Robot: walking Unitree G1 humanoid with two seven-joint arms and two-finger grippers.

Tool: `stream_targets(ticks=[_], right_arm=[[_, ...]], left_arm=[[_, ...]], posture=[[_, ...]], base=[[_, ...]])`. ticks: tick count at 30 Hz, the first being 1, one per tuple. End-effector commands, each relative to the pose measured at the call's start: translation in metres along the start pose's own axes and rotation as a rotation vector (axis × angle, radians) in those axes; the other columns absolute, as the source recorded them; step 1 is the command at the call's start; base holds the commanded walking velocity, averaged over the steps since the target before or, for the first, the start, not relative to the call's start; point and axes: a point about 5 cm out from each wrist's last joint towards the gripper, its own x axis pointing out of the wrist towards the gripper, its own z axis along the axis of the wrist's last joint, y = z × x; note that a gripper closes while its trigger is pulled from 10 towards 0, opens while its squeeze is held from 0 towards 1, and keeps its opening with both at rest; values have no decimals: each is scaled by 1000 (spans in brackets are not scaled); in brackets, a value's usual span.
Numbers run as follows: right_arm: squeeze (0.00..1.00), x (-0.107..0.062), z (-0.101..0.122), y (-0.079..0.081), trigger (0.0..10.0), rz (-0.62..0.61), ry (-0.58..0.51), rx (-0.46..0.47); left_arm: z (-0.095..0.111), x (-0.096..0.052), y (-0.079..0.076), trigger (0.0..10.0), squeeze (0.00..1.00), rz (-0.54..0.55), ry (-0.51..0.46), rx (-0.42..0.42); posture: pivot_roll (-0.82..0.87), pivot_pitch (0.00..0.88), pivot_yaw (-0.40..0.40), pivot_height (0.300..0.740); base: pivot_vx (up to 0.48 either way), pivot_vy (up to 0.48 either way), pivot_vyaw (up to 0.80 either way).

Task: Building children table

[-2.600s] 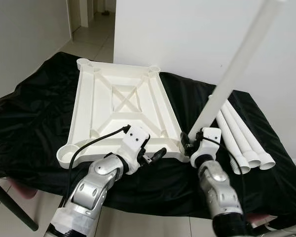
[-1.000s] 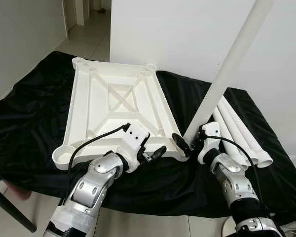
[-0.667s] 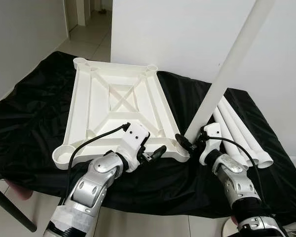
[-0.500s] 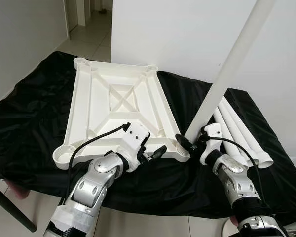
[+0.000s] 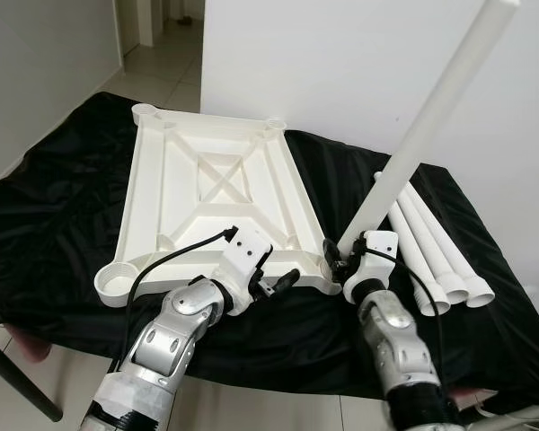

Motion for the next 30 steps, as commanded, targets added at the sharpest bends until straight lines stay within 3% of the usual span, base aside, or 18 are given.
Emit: stream_targets(ticks=[1,3,7,8,9,10,19,20,25,30], right_arm=[[0,-8,-13,-2,10000,-65,64,-1],[0,-10,-12,6,10000,-48,63,-15],[0,-8,-8,4,10000,-56,41,8],[573,-8,-6,1,10000,-61,31,16],[573,-8,-6,1,10000,-61,31,16],[1000,-8,-4,0,10000,-65,25,25],[1000,-12,12,6,10000,-34,-61,95],[0,-14,15,3,10000,-30,-87,110],[0,-17,18,-7,10000,-36,-124,138],[0,-31,19,-18,10000,-16,-187,97]], left_arm=[[4,3,4,10000,0,73,-13,14],[4,3,4,10000,0,72,-13,12],[5,4,7,10000,0,83,-15,17],[5,3,8,10000,0,91,-13,20],[5,3,8,10000,0,91,-13,20],[5,3,10,10000,0,96,-12,22],[2,2,14,10000,0,109,14,46],[1,2,14,10000,0,110,19,50],[0,0,14,10000,0,98,23,64],[-1,-3,11,10000,0,39,27,110]], posture=[[85,2,-174,740],[85,0,-172,740],[84,0,-170,740],[84,0,-167,740],[84,0,-167,740],[85,0,-166,740],[90,0,-164,740],[90,0,-163,740],[87,0,-161,740],[82,0,-159,740]], base=[[0,0,0],[0,0,0],[0,0,0],[0,0,0],[0,0,0],[0,0,0],[0,0,0],[0,0,0],[0,0,0],[0,0,0]])
